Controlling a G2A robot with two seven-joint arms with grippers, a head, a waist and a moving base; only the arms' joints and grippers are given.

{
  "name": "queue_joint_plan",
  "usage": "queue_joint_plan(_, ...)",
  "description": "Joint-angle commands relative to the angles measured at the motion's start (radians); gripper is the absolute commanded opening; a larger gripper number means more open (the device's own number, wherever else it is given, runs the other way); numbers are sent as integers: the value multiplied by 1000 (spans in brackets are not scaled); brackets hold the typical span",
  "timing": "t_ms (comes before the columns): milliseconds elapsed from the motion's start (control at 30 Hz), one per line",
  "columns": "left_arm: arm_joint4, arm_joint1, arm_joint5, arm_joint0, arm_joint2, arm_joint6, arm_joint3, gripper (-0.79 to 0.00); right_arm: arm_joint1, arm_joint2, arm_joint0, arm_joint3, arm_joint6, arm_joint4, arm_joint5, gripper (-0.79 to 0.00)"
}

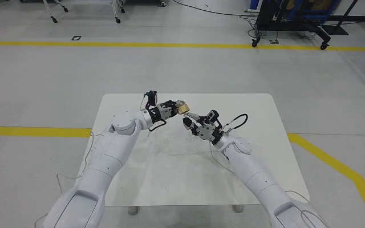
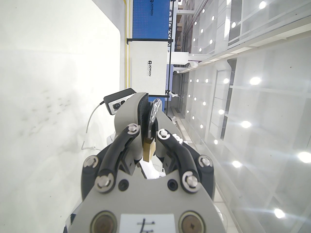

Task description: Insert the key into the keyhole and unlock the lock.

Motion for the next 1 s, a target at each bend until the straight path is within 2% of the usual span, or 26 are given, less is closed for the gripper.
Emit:
queue_joint_plan(0, 3, 0, 1, 0, 0, 2, -1, -785, -2, -1, 4, 7, 2, 1, 1, -594)
queue_joint_plan(300, 10, -1, 5, 0, 2, -1, -2, -785, -14, -1, 19, 36, 16, 7, 3, -637)
queue_joint_plan(500, 13, -2, 6, -2, 4, -5, 0, -785, -22, 0, 27, 55, 14, 14, 3, -785)
queue_joint_plan(800, 32, -2, -9, -1, 7, 1, -3, -785, -34, 9, 32, 77, 30, 51, 20, -785)
queue_joint_plan(967, 54, -1, -26, 5, 10, 19, -14, -785, -42, 21, 33, 98, 80, 126, 88, -785)
